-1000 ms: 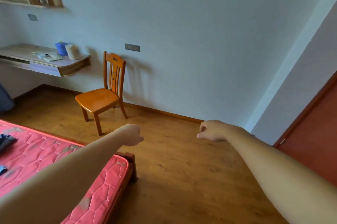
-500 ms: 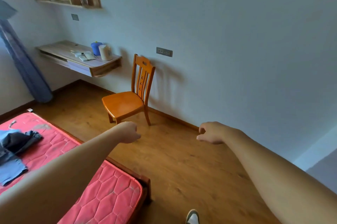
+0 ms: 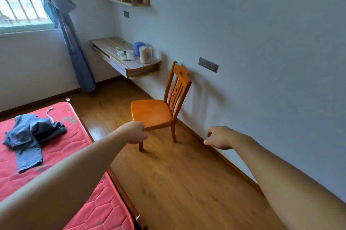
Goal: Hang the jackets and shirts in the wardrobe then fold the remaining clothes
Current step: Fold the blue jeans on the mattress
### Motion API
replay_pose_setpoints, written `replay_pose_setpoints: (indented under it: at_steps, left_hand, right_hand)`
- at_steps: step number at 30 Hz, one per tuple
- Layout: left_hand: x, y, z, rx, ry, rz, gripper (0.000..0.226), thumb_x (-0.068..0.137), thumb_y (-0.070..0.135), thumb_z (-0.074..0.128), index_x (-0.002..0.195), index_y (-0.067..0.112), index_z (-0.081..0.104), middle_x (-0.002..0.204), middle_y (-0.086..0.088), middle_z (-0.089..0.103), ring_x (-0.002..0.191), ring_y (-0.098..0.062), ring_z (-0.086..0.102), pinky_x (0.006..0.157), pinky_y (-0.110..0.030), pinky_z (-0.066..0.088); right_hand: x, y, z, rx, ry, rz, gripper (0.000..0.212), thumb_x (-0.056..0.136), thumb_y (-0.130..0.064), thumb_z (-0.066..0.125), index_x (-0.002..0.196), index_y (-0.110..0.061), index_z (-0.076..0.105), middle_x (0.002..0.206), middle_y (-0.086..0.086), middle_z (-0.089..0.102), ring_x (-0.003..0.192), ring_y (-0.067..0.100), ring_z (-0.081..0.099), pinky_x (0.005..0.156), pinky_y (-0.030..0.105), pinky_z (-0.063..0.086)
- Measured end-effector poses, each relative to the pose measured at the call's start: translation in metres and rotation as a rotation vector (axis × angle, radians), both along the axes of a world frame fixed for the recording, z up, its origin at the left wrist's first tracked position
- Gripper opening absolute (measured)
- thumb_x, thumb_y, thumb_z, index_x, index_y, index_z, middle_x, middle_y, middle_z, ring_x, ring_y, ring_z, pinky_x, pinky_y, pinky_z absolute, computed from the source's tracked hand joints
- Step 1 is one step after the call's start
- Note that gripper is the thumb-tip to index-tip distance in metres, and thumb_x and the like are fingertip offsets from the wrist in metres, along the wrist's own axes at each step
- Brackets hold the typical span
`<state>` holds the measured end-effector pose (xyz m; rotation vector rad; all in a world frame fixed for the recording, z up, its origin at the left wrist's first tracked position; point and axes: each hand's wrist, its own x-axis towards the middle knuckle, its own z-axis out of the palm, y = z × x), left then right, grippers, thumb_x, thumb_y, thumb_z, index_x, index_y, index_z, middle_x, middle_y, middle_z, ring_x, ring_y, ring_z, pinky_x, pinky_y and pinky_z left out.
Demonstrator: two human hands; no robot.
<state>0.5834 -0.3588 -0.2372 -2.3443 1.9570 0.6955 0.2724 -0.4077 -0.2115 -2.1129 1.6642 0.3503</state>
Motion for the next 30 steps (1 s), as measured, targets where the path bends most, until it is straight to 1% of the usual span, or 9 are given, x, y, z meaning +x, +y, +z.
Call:
replay_pose_setpoints:
  at_steps: [6, 11, 13, 16, 19, 22, 25, 26, 30]
  left_hand:
    - [0.026, -0.059, -0.006, -0.001, -0.029, 0.09, 0.031, 0.1, 0.031, 0.055, 0.126, 0.014, 0.06, 0.114, -0.001, 0.062, 0.098, -0.015, 0.059, 0.083, -0.023, 0.051]
    - [0.072, -0.12, -0.029, 0.024, -0.061, 0.179, 0.037, 0.098, 0.034, 0.056, 0.129, 0.015, 0.058, 0.123, -0.005, 0.061, 0.099, -0.015, 0.055, 0.078, -0.024, 0.044]
    - [0.097, -0.146, -0.036, 0.028, -0.058, 0.226, 0.038, 0.097, 0.035, 0.056, 0.13, 0.014, 0.059, 0.125, -0.006, 0.061, 0.1, -0.016, 0.056, 0.078, -0.025, 0.043]
    - [0.139, -0.18, -0.042, 0.048, -0.051, 0.293, 0.041, 0.097, 0.036, 0.057, 0.131, 0.014, 0.058, 0.127, -0.006, 0.062, 0.107, -0.02, 0.059, 0.079, -0.026, 0.043]
    - [0.177, -0.203, -0.037, 0.053, -0.076, 0.356, 0.043, 0.097, 0.036, 0.055, 0.134, 0.013, 0.057, 0.129, -0.008, 0.061, 0.113, -0.024, 0.059, 0.082, -0.03, 0.047]
    - [0.213, -0.214, -0.031, 0.063, -0.086, 0.442, 0.043, 0.097, 0.035, 0.053, 0.132, 0.01, 0.058, 0.13, -0.012, 0.059, 0.114, -0.029, 0.059, 0.091, -0.035, 0.051]
    - [0.248, -0.209, -0.036, 0.095, -0.078, 0.537, 0.038, 0.092, 0.036, 0.053, 0.118, 0.009, 0.062, 0.122, -0.014, 0.062, 0.105, -0.032, 0.061, 0.088, -0.037, 0.054]
    - [0.26, -0.206, -0.039, 0.107, -0.076, 0.573, 0.039, 0.091, 0.037, 0.053, 0.117, 0.01, 0.062, 0.121, -0.014, 0.063, 0.104, -0.032, 0.062, 0.089, -0.039, 0.054]
    - [0.298, -0.191, -0.046, 0.157, -0.066, 0.721, 0.046, 0.092, 0.041, 0.054, 0.128, 0.014, 0.059, 0.128, -0.015, 0.057, 0.112, -0.033, 0.059, 0.096, -0.041, 0.051]
  right_hand:
    - [0.047, -0.095, -0.01, 0.02, -0.015, 0.142, 0.041, 0.097, -0.043, 0.059, 0.132, -0.021, 0.055, 0.131, 0.005, 0.06, 0.11, 0.019, 0.06, 0.087, 0.028, 0.051]
    - [0.106, -0.182, -0.024, 0.042, -0.014, 0.271, 0.044, 0.099, -0.044, 0.058, 0.136, -0.02, 0.054, 0.136, 0.005, 0.058, 0.118, 0.023, 0.06, 0.087, 0.028, 0.049]
    - [0.134, -0.219, -0.032, 0.034, -0.017, 0.317, 0.044, 0.096, -0.048, 0.059, 0.132, -0.023, 0.055, 0.134, 0.004, 0.06, 0.115, 0.022, 0.062, 0.087, 0.028, 0.052]
    - [0.182, -0.273, -0.037, 0.035, -0.027, 0.379, 0.042, 0.092, -0.053, 0.061, 0.125, -0.027, 0.057, 0.126, 0.001, 0.062, 0.104, 0.019, 0.064, 0.089, 0.034, 0.058]
    - [0.233, -0.313, -0.031, 0.039, -0.048, 0.44, 0.045, 0.094, -0.052, 0.061, 0.131, -0.027, 0.054, 0.131, 0.001, 0.059, 0.109, 0.021, 0.062, 0.09, 0.035, 0.058]
    - [0.283, -0.345, -0.03, 0.044, -0.081, 0.511, 0.049, 0.096, -0.051, 0.06, 0.137, -0.026, 0.051, 0.139, 0.001, 0.055, 0.121, 0.023, 0.059, 0.091, 0.034, 0.053]
    - [0.333, -0.367, -0.036, 0.071, -0.075, 0.616, 0.05, 0.095, -0.051, 0.061, 0.137, -0.026, 0.052, 0.141, 0.0, 0.055, 0.124, 0.022, 0.058, 0.09, 0.032, 0.052]
    - [0.351, -0.372, -0.038, 0.079, -0.08, 0.649, 0.049, 0.095, -0.05, 0.062, 0.136, -0.026, 0.053, 0.141, 0.0, 0.055, 0.124, 0.021, 0.058, 0.089, 0.03, 0.052]
    - [0.427, -0.382, -0.045, 0.102, -0.116, 0.793, 0.042, 0.097, -0.043, 0.062, 0.133, -0.022, 0.056, 0.135, 0.002, 0.058, 0.118, 0.018, 0.059, 0.086, 0.025, 0.054]
